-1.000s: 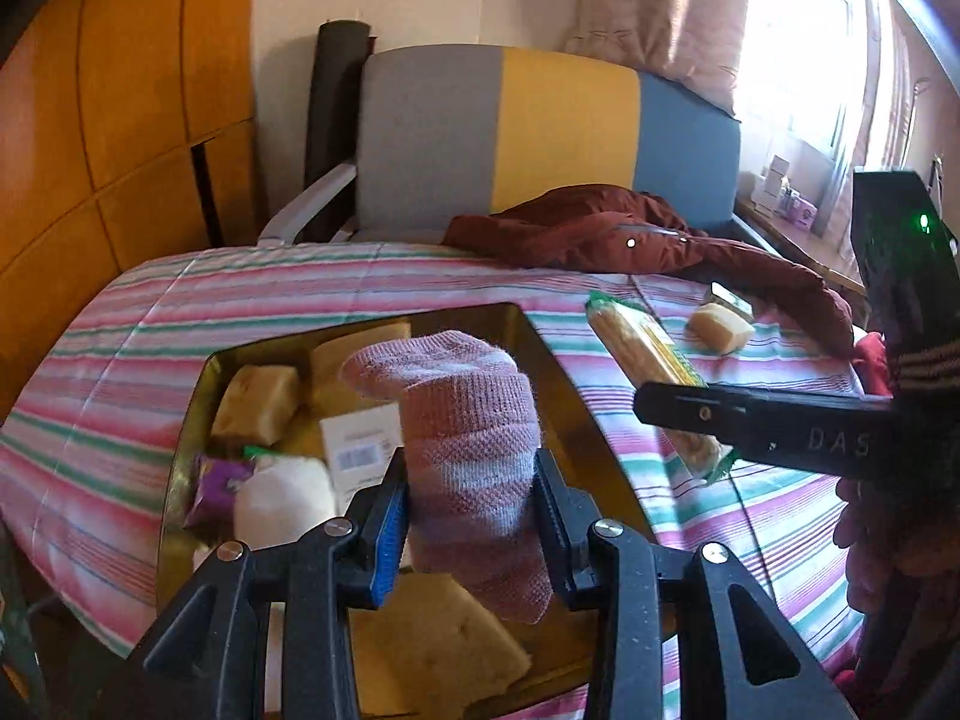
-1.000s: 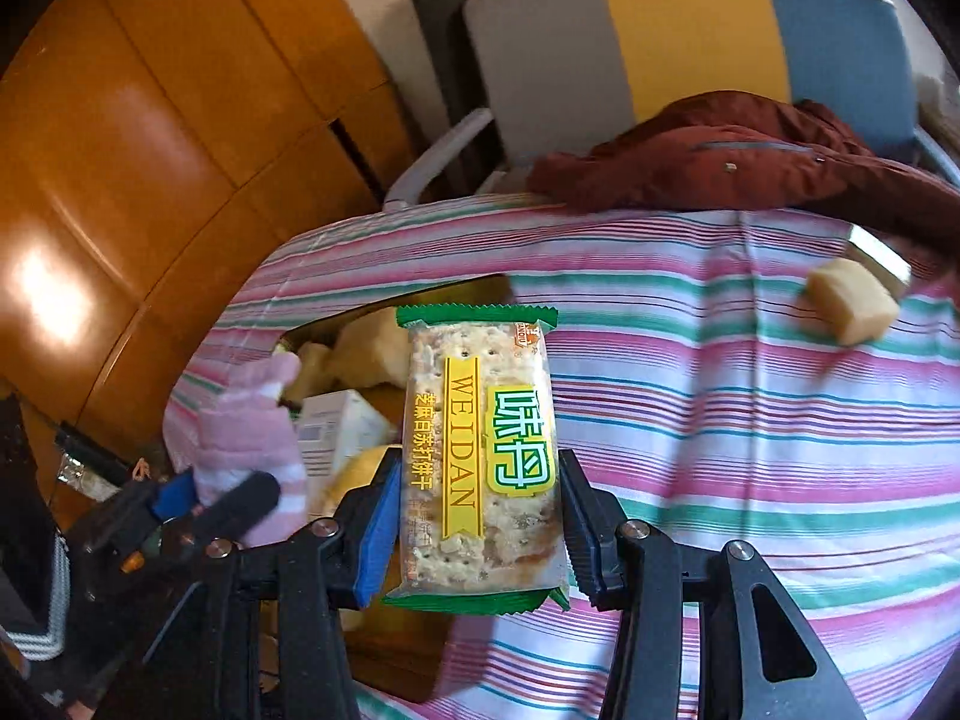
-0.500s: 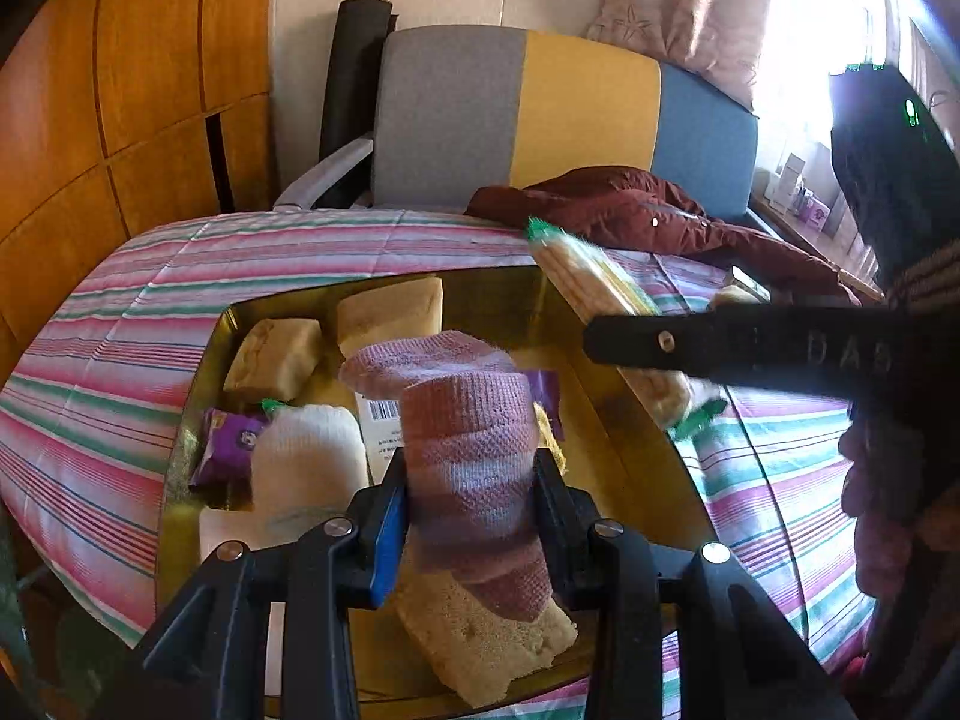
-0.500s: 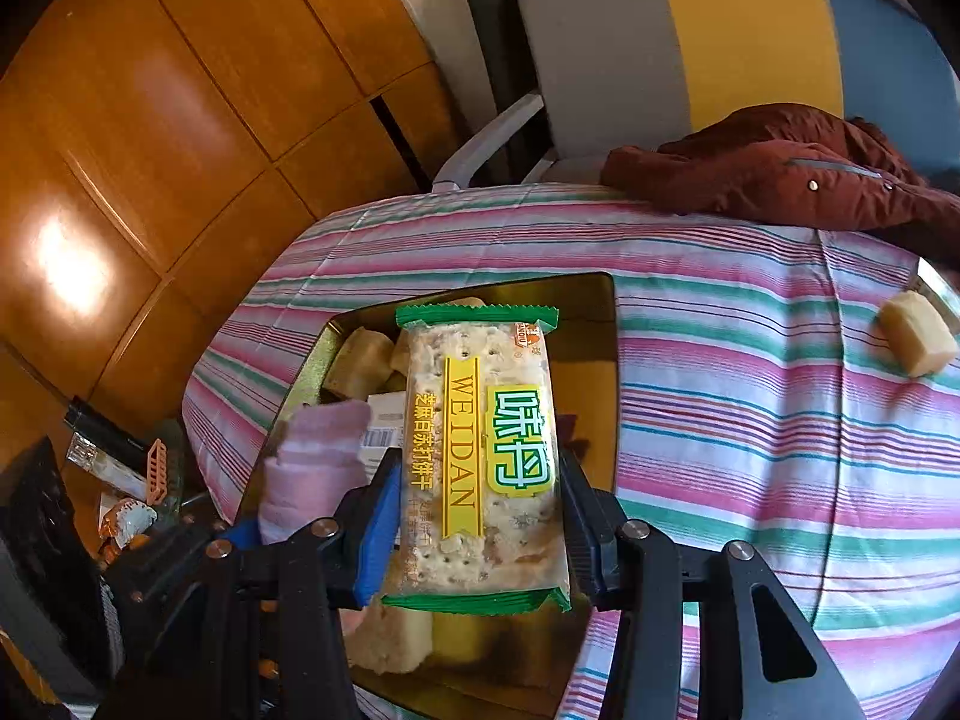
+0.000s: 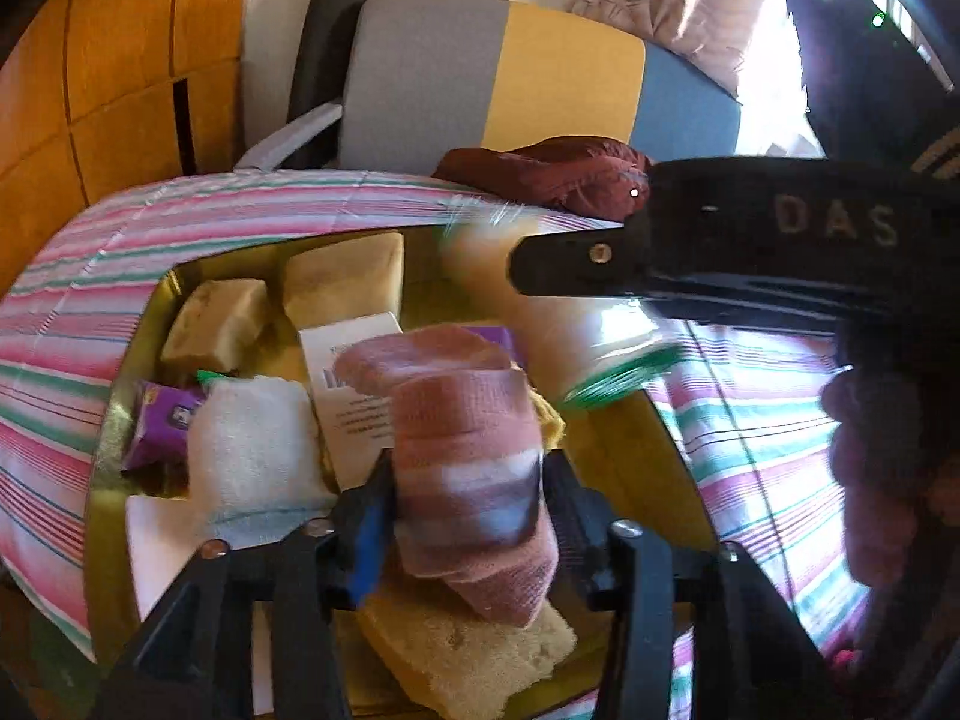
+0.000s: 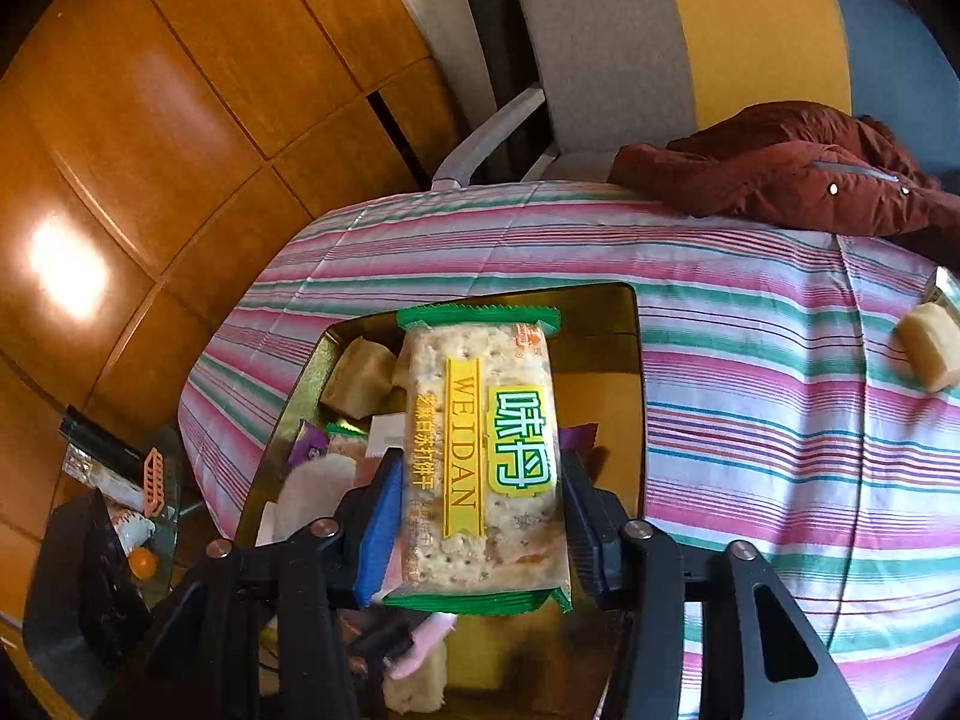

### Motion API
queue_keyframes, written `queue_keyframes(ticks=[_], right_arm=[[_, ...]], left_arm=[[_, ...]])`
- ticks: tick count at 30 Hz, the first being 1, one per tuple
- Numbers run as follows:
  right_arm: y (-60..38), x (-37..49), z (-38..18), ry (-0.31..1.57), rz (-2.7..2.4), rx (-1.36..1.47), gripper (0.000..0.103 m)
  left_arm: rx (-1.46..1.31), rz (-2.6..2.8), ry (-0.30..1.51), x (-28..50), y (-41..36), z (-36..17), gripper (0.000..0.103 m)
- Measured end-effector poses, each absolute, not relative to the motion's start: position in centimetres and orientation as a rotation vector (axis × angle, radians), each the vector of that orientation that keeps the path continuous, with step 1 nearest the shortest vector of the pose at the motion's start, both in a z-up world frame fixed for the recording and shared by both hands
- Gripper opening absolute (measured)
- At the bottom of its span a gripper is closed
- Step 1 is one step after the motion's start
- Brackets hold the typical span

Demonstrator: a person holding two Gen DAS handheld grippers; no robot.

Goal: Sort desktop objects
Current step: 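Lower the sock and packet into the gold tray and open both tools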

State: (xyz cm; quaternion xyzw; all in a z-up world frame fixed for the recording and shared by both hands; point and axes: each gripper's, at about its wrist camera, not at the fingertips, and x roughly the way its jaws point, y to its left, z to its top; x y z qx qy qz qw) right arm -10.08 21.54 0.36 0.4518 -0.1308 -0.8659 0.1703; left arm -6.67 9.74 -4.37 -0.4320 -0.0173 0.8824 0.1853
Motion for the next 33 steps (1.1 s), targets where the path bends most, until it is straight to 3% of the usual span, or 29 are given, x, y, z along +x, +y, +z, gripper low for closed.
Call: queue_keyframes(ticks=[9,33], right_arm=[[21.8,-9.9,-0.2,-0.383,-2.465,1.300,0.052],[24.3,-3.9,0.9,-0.251,-2.661,1.268,0.088]], left_arm=[[-1.175,2.533,-0.076,-5.8,8.6,-3.5,0.055],[-1.000,2.699,0.046,-3.0,8.1,1.9,0.057]])
